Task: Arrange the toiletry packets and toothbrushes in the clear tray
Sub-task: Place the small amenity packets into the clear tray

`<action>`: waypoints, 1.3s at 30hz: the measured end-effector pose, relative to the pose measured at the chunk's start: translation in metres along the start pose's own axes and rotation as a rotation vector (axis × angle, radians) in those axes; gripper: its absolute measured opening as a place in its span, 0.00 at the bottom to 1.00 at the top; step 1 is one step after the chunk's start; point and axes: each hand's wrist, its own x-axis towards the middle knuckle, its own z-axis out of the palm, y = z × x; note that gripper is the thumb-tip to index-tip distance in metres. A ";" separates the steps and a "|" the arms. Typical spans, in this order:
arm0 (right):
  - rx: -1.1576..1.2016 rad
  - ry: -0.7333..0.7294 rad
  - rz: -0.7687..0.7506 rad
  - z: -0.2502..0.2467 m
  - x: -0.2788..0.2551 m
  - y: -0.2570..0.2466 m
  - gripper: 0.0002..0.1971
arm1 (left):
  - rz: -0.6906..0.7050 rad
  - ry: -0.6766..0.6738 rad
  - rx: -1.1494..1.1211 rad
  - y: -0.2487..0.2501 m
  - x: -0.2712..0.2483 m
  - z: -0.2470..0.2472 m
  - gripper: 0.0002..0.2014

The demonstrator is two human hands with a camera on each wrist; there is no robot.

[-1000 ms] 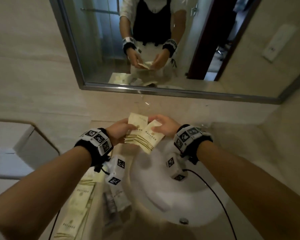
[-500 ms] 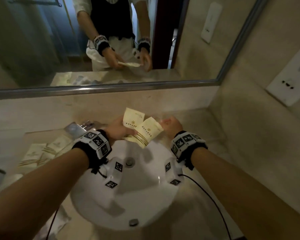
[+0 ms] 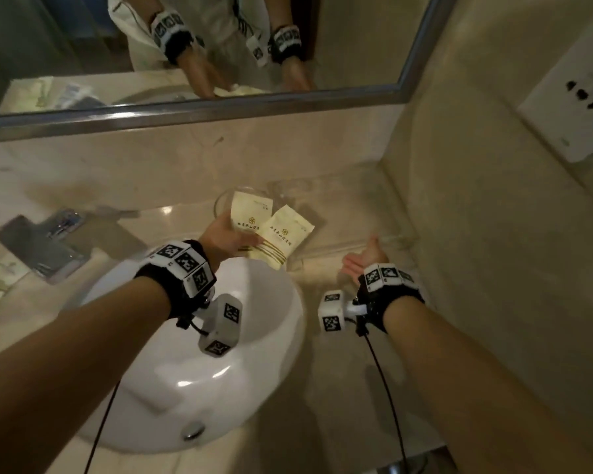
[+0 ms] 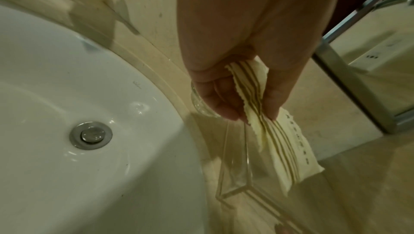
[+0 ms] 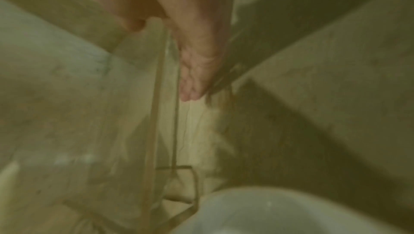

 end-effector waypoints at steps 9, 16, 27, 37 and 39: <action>0.549 -0.181 0.071 0.014 0.011 0.007 0.46 | -0.056 0.003 0.050 -0.007 0.018 0.010 0.29; 0.677 -0.251 0.117 0.022 0.008 0.005 0.49 | -0.055 0.001 0.100 -0.005 0.022 0.014 0.28; 0.721 -0.245 0.084 0.011 0.012 0.020 0.46 | -0.026 -0.015 0.117 -0.002 0.018 0.017 0.26; 0.637 -0.198 0.004 0.002 0.020 0.042 0.20 | 0.003 -0.058 0.152 -0.005 0.020 0.023 0.24; 0.648 -0.184 -0.003 -0.003 0.019 0.042 0.21 | 0.008 -0.067 0.154 -0.005 0.020 0.025 0.23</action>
